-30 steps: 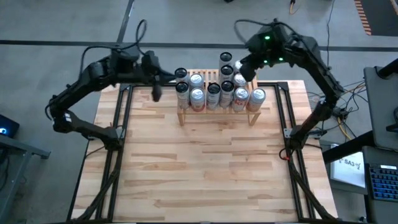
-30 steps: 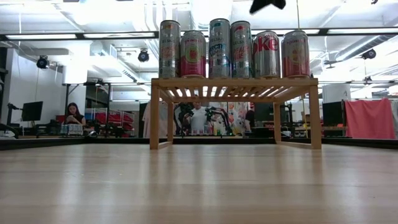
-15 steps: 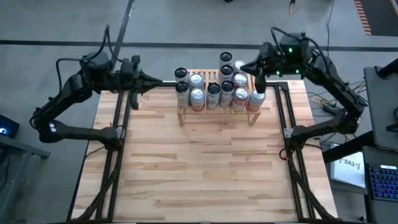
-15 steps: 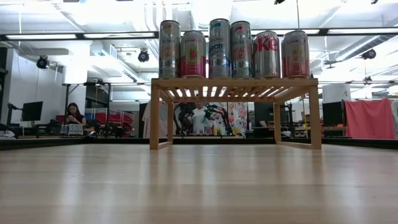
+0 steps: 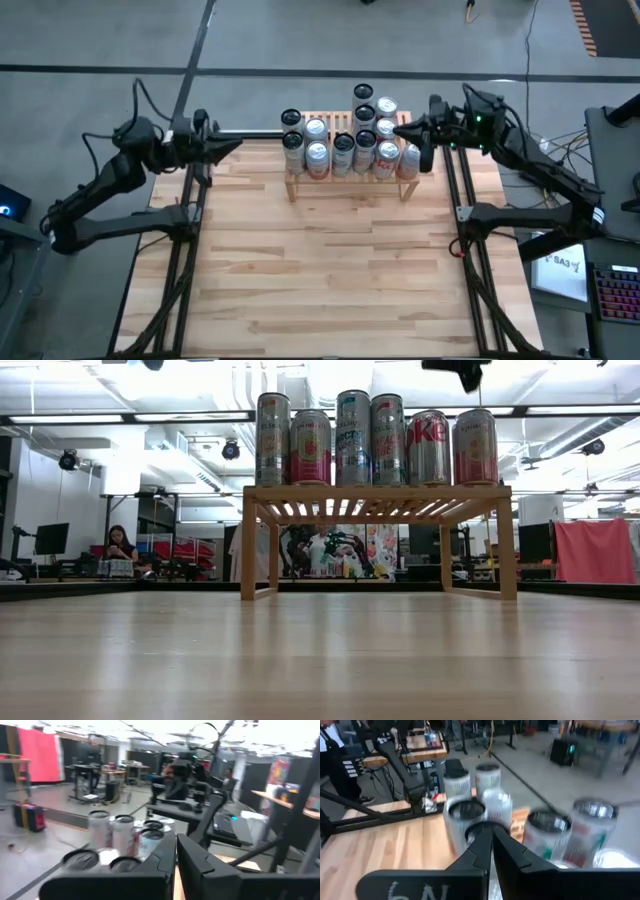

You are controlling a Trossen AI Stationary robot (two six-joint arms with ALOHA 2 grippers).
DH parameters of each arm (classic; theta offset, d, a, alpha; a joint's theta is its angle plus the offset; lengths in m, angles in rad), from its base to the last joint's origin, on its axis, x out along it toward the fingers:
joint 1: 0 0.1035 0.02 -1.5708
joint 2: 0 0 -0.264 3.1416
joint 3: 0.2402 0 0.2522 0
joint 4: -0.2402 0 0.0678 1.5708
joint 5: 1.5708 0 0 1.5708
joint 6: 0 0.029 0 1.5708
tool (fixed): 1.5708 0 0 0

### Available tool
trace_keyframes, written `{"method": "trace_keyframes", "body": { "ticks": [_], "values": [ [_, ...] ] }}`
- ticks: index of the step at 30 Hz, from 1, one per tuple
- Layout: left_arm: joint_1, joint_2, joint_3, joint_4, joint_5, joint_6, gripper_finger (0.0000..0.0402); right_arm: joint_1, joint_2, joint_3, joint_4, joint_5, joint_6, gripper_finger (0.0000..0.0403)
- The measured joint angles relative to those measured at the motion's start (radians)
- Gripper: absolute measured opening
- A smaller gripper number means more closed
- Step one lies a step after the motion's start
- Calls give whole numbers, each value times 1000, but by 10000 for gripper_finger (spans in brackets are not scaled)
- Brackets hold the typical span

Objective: Place canned beverage on shelf
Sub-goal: Return to Home Position

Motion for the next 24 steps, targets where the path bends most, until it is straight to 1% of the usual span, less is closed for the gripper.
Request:
{"method": "trace_keyframes", "body": {
  "ticks": [2, 5, 7, 9, 12, 13, 15, 17, 19, 21, 22, 24],
  "values": [
    [16, -34, -38, 1, -49, -13, 0, 0, -26, -46, 0, 7, 44, 9],
    [19, -71, -78, 0, -201, -94, 0, 0, -51, -99, 1, 43, 140, 9],
    [20, -85, -93, 0, -294, -171, 0, 0, -58, -127, 1, 63, 159, 9],
    [19, -92, -103, 0, -367, -204, 0, 0, -59, -151, 0, 64, 167, 9],
    [19, -96, -114, 0, -434, -215, 0, 1, -53, -171, 2, 61, 249, 9],
    [19, -94, -115, 2, -450, -252, 0, 1, -49, -173, 6, 56, 280, 9],
    [19, -85, -116, 16, -449, -344, 0, 2, -46, -179, 25, 6, 255, 9],
    [18, -78, -116, 22, -408, -288, 0, 4, -51, -180, 48, -128, 152, 9],
    [17, -72, -116, 43, -307, -182, 0, 5, -69, -175, 53, -304, 38, 9],
    [17, -70, -116, 49, -224, -133, 0, 5, -94, -169, 56, -440, -44, 9],
    [17, -68, -116, 49, -208, -125, 0, 5, -110, -168, 54, -480, -73, 9],
    [17, -68, -117, 41, -183, -101, 0, 5, -146, -172, 54, -503, -116, 9]
  ]
}}
